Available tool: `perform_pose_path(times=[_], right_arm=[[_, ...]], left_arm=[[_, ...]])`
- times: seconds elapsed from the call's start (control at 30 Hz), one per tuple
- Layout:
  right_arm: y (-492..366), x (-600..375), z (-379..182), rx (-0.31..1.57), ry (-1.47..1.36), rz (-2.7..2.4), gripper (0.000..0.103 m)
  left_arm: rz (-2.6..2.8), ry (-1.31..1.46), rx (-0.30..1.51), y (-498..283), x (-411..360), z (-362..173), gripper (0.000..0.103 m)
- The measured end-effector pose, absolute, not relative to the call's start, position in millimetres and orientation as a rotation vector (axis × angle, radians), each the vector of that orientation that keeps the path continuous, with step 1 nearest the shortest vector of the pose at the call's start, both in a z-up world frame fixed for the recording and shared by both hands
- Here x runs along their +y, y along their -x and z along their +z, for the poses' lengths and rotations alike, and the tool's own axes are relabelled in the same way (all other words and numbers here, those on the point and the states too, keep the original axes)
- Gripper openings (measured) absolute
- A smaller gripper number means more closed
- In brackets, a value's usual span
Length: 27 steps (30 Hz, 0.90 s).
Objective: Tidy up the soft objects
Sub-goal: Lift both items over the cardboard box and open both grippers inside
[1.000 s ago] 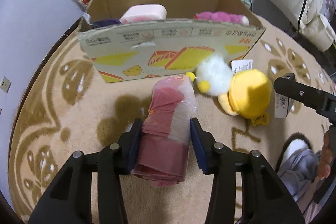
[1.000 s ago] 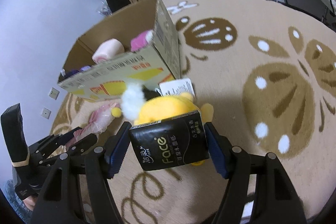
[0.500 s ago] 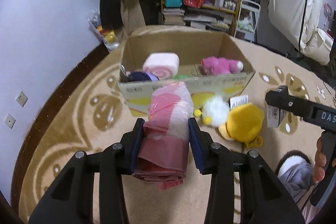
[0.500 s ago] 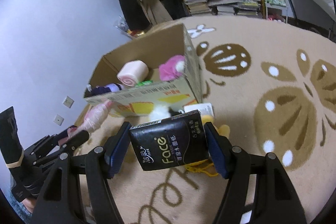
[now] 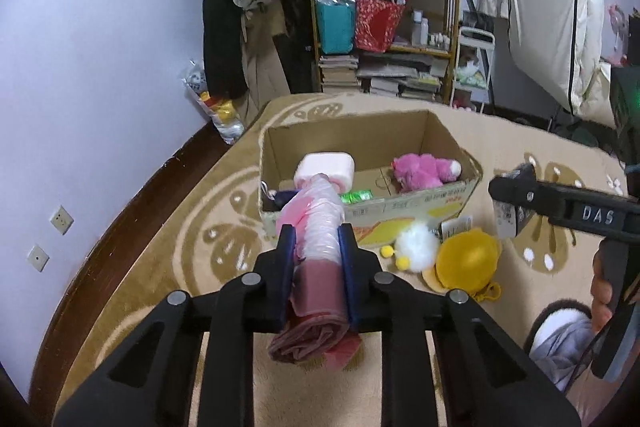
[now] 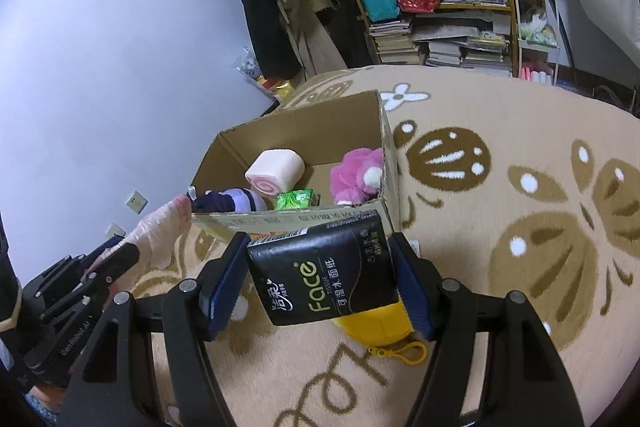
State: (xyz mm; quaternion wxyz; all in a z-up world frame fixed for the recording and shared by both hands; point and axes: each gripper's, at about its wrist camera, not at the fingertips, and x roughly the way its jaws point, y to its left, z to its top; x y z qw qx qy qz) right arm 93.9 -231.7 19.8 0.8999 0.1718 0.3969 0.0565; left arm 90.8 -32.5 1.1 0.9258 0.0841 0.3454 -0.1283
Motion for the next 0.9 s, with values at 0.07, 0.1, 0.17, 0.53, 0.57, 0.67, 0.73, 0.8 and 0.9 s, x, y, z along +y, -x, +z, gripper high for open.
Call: perform_pose_path(times=[0.07, 0.1, 0.17, 0.53, 0.57, 0.67, 0.73, 0.8, 0.9], right_arm=[[-94.9, -231.3, 20.4, 0.822, -0.358, 0.128, 0.073], [-95.8, -230.7, 21.0, 0.822, -0.355, 0.133, 0.073], [-97.7, -229.2, 23.4, 0.812, -0.346, 0.132, 0.073], [-131.5, -223.5, 39.9, 0.773, -0.269, 0.147, 0.073], [-135.0, -223.6, 40.7, 0.771, -0.266, 0.146, 0.073], [-145.2, -223.4, 42.7, 0.766, -0.255, 0.149, 0.073], [-151.1, -222.2, 43.2, 0.764, -0.242, 0.151, 0.073], [-157.2, -220.1, 42.9, 0.758, -0.228, 0.156, 0.073], [-165.5, -217.4, 42.5, 0.748, -0.215, 0.165, 0.073]], left_arm=[[-0.262, -0.150, 0.698, -90.5, -28.2, 7.4, 0.019], [-0.264, -0.133, 0.682, -90.4, -24.9, 12.6, 0.019], [-0.261, -0.125, 0.652, -90.8, -22.7, 21.0, 0.019], [-0.253, -0.111, 0.587, -129.0, -29.7, 40.3, 0.019], [-0.254, -0.117, 0.587, -132.5, -31.2, 40.6, 0.019], [-0.255, -0.143, 0.584, -143.6, -36.7, 39.6, 0.019], [-0.258, -0.132, 0.592, -150.9, -37.8, 37.7, 0.019], [-0.255, -0.128, 0.599, -156.5, -38.2, 34.0, 0.018], [-0.260, -0.128, 0.611, -165.9, -41.1, 27.5, 0.016]])
